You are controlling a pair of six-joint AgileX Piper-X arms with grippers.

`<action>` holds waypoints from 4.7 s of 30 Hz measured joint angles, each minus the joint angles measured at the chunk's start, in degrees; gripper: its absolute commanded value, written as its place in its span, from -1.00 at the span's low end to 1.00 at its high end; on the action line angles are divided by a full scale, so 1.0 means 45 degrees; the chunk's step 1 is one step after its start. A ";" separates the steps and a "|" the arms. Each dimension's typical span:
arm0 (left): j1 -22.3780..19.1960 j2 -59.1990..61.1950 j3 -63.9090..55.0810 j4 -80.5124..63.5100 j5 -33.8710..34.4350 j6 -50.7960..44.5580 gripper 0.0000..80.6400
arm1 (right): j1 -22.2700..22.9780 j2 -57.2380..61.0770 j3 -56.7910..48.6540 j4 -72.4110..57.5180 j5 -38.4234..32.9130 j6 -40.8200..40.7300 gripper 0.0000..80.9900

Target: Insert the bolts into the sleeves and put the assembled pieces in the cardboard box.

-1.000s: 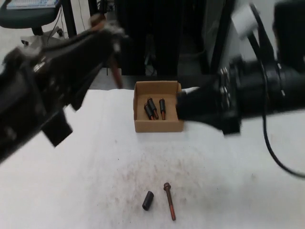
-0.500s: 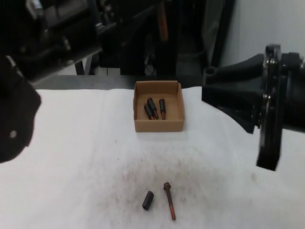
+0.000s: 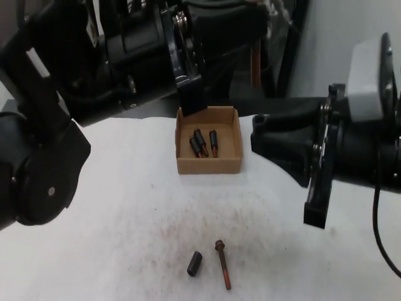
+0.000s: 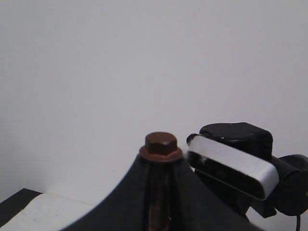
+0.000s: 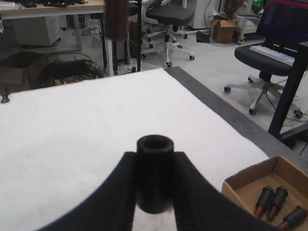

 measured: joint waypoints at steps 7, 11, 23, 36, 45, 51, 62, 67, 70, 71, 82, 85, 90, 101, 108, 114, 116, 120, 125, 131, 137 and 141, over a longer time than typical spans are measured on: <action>0.0000 0.0000 0.0000 -0.0028 -0.0679 0.0767 -0.99 | 0.0000 0.0000 0.0000 -0.2473 -0.0689 0.1608 -0.98; 0.0000 0.0000 0.0000 -0.0028 -0.0920 0.0937 -0.99 | 0.0000 0.0000 0.0000 -0.2653 -0.1229 0.1760 -0.98; -0.0310 0.0000 0.0000 -0.0028 -0.0964 0.1272 -0.99 | 0.0021 0.0000 0.0000 -0.2644 -0.1677 0.1787 -0.98; -0.0586 -0.0070 0.0000 -0.0100 -0.0424 0.3036 -0.99 | 0.0021 0.0000 0.0000 -0.2072 -0.1624 0.1787 -0.98; -0.0586 -0.0710 -0.0028 0.1845 -0.0398 0.3940 -0.99 | 0.0021 0.0000 0.0000 -0.1397 -0.1144 0.1787 -0.98; -0.0586 -0.0736 -0.0028 0.2587 -0.0398 0.4270 -0.99 | 0.0021 0.0000 0.0000 -0.1501 -0.1103 0.1804 -0.98; -0.0586 -0.0735 -0.0028 0.2603 -0.0430 0.4344 -0.99 | 0.0021 0.0000 0.0000 -0.1510 -0.1055 0.1804 -0.98; -0.0586 -0.0735 -0.0028 0.2603 -0.0430 0.4344 -0.99 | 0.0021 0.0000 0.0000 -0.1510 -0.1055 0.1732 -0.98; -0.0586 -0.0735 -0.0028 0.2603 -0.0430 0.4344 -0.99 | 0.0021 0.0000 0.0000 -0.1510 -0.1055 0.1552 -0.98; -0.0586 -0.0735 -0.0028 0.2603 -0.0492 0.4344 -0.99 | 0.0021 0.0000 0.0000 -0.1510 -0.1055 0.1553 -0.98; -0.0586 -0.0735 -0.0028 0.2603 -0.0964 0.4344 -0.99 | 0.0021 0.0000 0.0000 -0.1607 -0.1055 0.1475 -0.98; -0.0586 -0.0735 -0.0028 0.2569 -0.0964 0.4344 -0.99 | 0.0021 0.0000 0.0000 -0.1607 -0.1055 0.1475 -0.98; -0.0594 -0.0735 -0.0028 0.2290 -0.0964 0.4344 -0.99 | 0.0021 0.0000 0.0000 -0.1702 -0.1055 0.1475 -0.98; -0.0594 -0.0735 -0.0028 0.2281 -0.0964 0.4078 -0.99 | 0.0021 0.0000 0.0000 -0.1742 -0.1055 0.1475 -0.98; -0.0594 -0.0735 -0.0028 0.2281 -0.0964 0.4078 -0.99 | 0.0021 0.0000 0.0000 -0.1742 -0.1078 0.1475 -0.98; -0.0594 -0.0735 -0.0028 0.2281 -0.0964 0.4078 -0.99 | 0.0021 0.0000 0.0000 -0.1593 -0.1135 0.1475 -0.98; -0.0594 -0.0735 -0.0028 0.2281 -0.0964 0.4078 -0.99 | 0.0021 0.0000 0.0000 -0.1401 -0.1135 0.1475 -0.98; -0.0594 -0.0735 -0.0028 0.2281 -0.0964 0.4078 -0.99 | 0.0021 0.0000 0.0000 -0.1362 -0.1135 0.1475 -0.98; -0.0616 -0.0735 -0.0028 0.2281 -0.0964 0.4078 -0.99 | 0.0021 0.0000 0.0000 -0.1328 -0.1135 0.1475 -0.98; -0.0881 -0.0606 -0.0028 0.2281 -0.0975 0.4078 -0.99 | 0.0021 0.0000 0.0000 -0.1328 -0.1161 0.1475 -0.98; -0.0889 -0.0600 -0.0028 0.2281 -0.0975 0.4060 -0.99 | 0.0021 0.0000 0.0000 -0.1328 -0.1152 0.1475 -0.98; -0.0889 -0.0600 -0.0028 0.2281 -0.1032 0.4060 -0.99 | 0.0021 0.0000 0.0000 -0.1328 -0.1152 0.1475 -0.98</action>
